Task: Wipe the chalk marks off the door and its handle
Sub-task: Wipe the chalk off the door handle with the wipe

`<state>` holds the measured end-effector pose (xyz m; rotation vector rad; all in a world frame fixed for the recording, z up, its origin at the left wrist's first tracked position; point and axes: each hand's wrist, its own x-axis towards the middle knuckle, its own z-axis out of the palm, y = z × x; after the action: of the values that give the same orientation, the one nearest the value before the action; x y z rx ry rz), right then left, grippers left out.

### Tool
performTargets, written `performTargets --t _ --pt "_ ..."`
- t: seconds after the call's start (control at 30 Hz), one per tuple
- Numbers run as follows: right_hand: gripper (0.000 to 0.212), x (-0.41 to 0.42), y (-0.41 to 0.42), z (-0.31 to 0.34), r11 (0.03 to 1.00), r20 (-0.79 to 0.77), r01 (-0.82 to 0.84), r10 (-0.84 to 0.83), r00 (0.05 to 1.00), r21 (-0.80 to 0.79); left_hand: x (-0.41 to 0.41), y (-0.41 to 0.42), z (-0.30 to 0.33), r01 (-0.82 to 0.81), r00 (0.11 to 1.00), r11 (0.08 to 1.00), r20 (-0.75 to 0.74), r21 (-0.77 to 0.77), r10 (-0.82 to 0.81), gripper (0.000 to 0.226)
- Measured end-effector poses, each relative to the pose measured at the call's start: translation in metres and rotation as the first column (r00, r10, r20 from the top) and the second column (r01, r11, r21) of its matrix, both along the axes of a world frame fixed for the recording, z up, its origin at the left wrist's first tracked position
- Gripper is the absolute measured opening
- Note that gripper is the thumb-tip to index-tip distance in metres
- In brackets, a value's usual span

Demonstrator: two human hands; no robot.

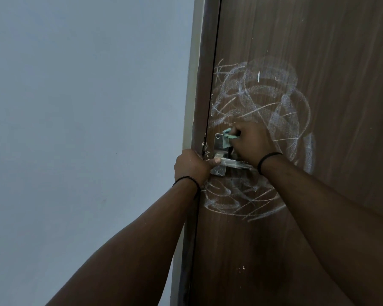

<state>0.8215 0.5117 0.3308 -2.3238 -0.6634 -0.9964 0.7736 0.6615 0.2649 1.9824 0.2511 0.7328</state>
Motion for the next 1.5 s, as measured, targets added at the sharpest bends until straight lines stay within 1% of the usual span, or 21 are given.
performTargets --t 0.1,0.13,0.2,0.27,0.33,0.37,0.4,0.47,0.53,0.6,0.67,0.77,0.83,0.87,0.93,1.0,1.03,1.2,1.33,1.43,1.5 --pt "0.02 -0.001 0.003 0.005 0.987 -0.27 0.069 -0.028 0.962 0.143 -0.001 0.0 0.001 -0.002 1.0 1.0 -0.014 0.013 0.002 0.05" --pt "0.018 -0.003 0.005 0.006 0.986 -0.342 0.082 -0.028 0.939 0.144 -0.002 0.0 0.002 -0.001 1.0 1.0 -0.014 0.014 0.001 0.049" --pt "0.014 -0.004 0.007 0.007 0.99 -0.4 0.126 -0.091 0.912 0.062 -0.003 -0.001 0.001 0.004 1.0 1.0 -0.014 0.015 -0.004 0.048" --pt "0.011 -0.004 0.008 0.008 0.985 -0.335 0.157 -0.123 0.934 0.076 -0.003 -0.001 0.002 0.008 1.0 1.0 -0.015 0.02 -0.007 0.049" --pt "0.009 -0.006 0.009 0.006 0.978 -0.163 0.142 -0.117 0.98 0.15 -0.004 -0.001 0.003 0.008 1.0 1.0 -0.02 0.025 -0.007 0.049" --pt "0.009 -0.007 0.009 0.004 0.982 -0.082 0.137 -0.127 0.988 0.127 -0.004 -0.001 0.003 0.006 1.0 1.0 -0.022 0.027 -0.005 0.049" --pt "0.008 -0.007 0.009 0.004 0.989 -0.042 0.14 -0.138 0.99 0.05 -0.004 -0.001 0.003 0.003 1.0 1.0 -0.022 0.029 -0.003 0.049" --pt "0.01 -0.006 0.007 0.006 0.983 -0.088 0.133 -0.144 0.986 -0.127 -0.004 -0.001 0.003 -0.001 1.0 0.999 -0.025 0.032 0.002 0.049" --pt "0.018 -0.006 0.004 0.009 0.979 -0.152 0.098 -0.126 0.98 -0.179 -0.005 -0.001 0.004 -0.005 1.0 0.999 -0.028 0.041 0.006 0.05" --pt "0.019 -0.009 0.005 0.009 0.993 -0.097 0.061 -0.07 0.993 -0.099 -0.008 -0.001 0.002 -0.016 1.0 0.998 -0.022 0.06 0.017 0.052" --pt "0.02 -0.014 0.01 0.007 0.999 -0.047 -0.036 0.037 0.998 0.019 -0.013 -0.001 -0.004 -0.019 1.0 0.998 -0.01 0.061 0.019 0.055" --pt "0.036 -0.02 0.017 0.004 0.966 -0.08 -0.171 0.189 0.979 0.194 -0.015 0.0 -0.012 -0.013 1.0 0.996 -0.006 0.084 0.013 0.059" --pt "0.036 -0.022 0.021 0.003 0.96 -0.119 -0.165 0.195 0.974 0.226 -0.016 0.0 -0.013 -0.031 1.0 0.995 0.009 0.09 0.03 0.056" --pt "0.032 -0.022 0.023 0.002 0.974 -0.156 -0.143 0.17 0.973 0.175 -0.017 0.0 -0.013 -0.04 0.999 0.996 0.021 0.084 0.038 0.055" --pt "0.023 -0.022 0.026 0.0 0.991 -0.259 -0.114 0.091 0.962 -0.076 -0.018 0.0 -0.014 -0.058 0.998 0.994 0.031 0.094 0.056 0.051" --pt "0.022 -0.025 0.027 0.004 0.929 -0.27 -0.084 -0.017 0.963 -0.359 -0.019 0.002 -0.017 -0.076 0.997 0.99 0.017 0.123 0.075 0.041" --pt "0.022 -0.028 0.027 0.008 0.903 -0.252 -0.069 -0.044 0.967 -0.424 -0.02 0.003 -0.018 -0.076 0.997 0.989 0.004 0.128 0.076 0.036" --pt "0.01 -0.033 0.026 0.017 0.923 -0.211 -0.044 -0.041 0.977 -0.382 -0.022 0.009 -0.025 -0.071 0.996 0.992 -0.051 0.108 0.076 0.03" --pt "0.017 -0.033 0.026 0.008 0.962 -0.154 0.02 -0.064 0.986 -0.274 -0.023 0.01 -0.029 -0.054 0.997 0.995 -0.049 0.086 0.058 0.024" --pt "0.02 -0.038 0.026 0.005 0.909 -0.126 -0.052 0.0 0.992 -0.414 -0.023 0.006 -0.028 -0.031 0.999 0.997 -0.035 0.066 0.033 0.022" --pt "0.019 -0.041 0.022 0.011 0.899 -0.184 -0.124 0.049 0.982 -0.421 -0.024 0.003 -0.027 -0.02 1.0 0.999 -0.018 0.045 0.021 0.019"
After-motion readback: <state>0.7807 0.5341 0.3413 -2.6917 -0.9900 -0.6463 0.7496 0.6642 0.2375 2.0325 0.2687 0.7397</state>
